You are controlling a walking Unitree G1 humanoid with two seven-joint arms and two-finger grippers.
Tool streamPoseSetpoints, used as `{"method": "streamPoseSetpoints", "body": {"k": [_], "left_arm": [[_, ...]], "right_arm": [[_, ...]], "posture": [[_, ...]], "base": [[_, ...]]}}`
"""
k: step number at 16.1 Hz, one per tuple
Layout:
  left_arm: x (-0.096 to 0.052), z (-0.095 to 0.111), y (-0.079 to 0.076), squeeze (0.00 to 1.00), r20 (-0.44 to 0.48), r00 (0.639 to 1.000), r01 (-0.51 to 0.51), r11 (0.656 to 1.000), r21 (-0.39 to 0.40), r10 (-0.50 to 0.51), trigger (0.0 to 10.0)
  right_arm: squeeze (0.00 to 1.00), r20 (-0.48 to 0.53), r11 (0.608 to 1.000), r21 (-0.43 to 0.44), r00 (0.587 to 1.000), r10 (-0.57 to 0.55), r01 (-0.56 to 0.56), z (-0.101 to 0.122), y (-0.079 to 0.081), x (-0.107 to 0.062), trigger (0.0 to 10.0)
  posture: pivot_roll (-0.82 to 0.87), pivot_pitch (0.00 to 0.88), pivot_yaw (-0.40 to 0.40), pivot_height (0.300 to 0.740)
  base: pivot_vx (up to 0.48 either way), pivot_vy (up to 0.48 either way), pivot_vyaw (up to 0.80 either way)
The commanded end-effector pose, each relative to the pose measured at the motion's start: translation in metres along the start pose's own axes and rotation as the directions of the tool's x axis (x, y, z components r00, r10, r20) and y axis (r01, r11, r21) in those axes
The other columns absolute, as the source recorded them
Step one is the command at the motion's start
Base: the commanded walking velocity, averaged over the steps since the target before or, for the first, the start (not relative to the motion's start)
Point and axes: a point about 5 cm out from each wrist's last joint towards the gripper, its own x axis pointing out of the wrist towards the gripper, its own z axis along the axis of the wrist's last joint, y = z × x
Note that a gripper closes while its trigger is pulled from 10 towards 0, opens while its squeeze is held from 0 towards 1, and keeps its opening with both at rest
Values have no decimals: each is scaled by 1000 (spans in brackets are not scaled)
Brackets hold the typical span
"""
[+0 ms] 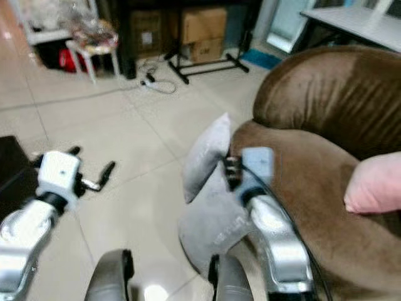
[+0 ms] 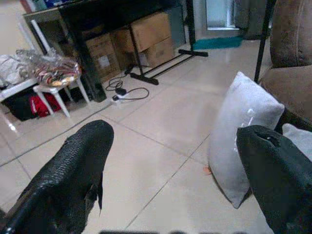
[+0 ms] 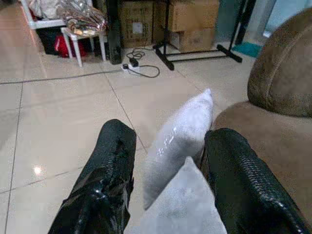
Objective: Move the pillow to the sofa from floor
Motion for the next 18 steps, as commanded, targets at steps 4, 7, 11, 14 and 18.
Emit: {"method": "streamPoseSetpoints", "body": {"k": [4, 7, 11, 14, 18], "left_arm": [[5, 5, -9, 0, 18, 999, 31, 999, -8, -31, 10000], [7, 5, -8, 0, 20, 999, 32, 999, -8, -32, 10000], [11, 7, -8, 0, 22, 1000, 13, 1000, 22, -13, 10000], [12, 7, -10, 0, 23, 999, 35, 999, 25, -36, 10000], [12, 3, -17, 0, -5, 994, 113, 993, 45, -113, 10000]], "right_arm": [[0, -2, 998, -12, 998, -59, 59, -1, -15, -3, 10000], [0, 1, 998, -6, 998, -66, 66, 0, -15, -3, 10000], [0, -8, 997, 12, 997, -78, 78, -1, -16, -2, 10000], [0, -5, 996, 26, 997, -80, 80, -1, -17, -3, 10000], [0, -41, 999, -15, 998, -51, 51, -2, -22, 6, 10000]], "posture": [[-73, 0, -55, 571], [-75, 0, -53, 571], [-80, 0, -44, 571], [-83, 0, -41, 541], [-87, 0, -40, 496]], "base": [[316, 0, 0], [316, 0, 0], [142, 0, 0], [0, 0, 0], [0, 0, 0]]}}
